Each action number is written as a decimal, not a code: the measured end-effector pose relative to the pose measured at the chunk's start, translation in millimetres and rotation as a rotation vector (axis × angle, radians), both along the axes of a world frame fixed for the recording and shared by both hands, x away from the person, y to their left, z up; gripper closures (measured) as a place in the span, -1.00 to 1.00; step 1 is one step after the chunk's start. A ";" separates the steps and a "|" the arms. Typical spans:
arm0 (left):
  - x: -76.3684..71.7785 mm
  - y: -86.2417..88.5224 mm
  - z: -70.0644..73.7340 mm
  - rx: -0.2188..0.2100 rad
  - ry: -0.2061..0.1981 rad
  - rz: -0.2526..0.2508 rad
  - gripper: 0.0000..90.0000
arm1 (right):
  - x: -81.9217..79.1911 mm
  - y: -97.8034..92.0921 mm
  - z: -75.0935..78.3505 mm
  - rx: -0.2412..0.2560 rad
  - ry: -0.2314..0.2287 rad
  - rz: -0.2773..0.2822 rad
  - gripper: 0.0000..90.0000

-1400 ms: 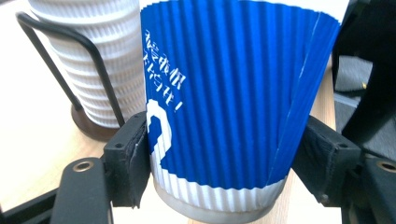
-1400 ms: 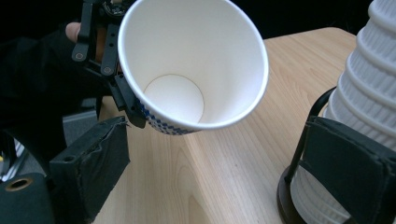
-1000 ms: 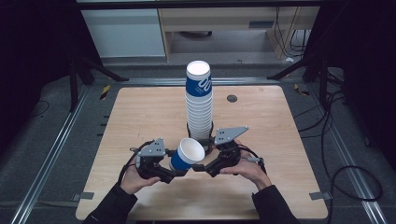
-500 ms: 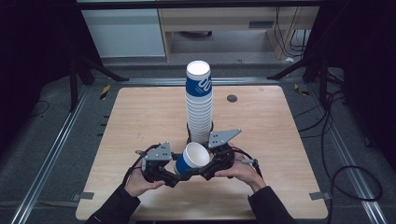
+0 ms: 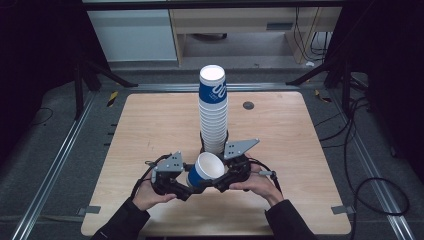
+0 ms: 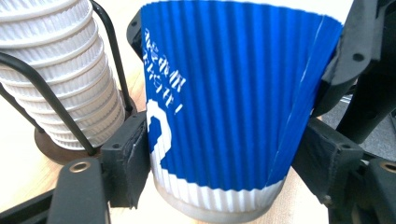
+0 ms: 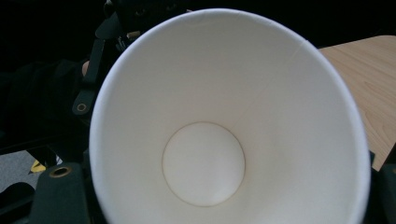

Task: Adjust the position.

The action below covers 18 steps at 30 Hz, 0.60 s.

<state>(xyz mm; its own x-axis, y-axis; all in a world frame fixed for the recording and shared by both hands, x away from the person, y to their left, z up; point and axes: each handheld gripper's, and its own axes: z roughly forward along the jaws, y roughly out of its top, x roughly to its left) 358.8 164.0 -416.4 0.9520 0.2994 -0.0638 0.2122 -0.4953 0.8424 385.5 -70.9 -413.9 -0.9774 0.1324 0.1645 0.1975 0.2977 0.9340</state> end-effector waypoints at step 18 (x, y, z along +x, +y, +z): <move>13.2 20.7 -6.7 0.061 0.014 0.120 -0.55 | 5.5 -38.1 15.3 -0.053 -0.073 -0.171 -0.55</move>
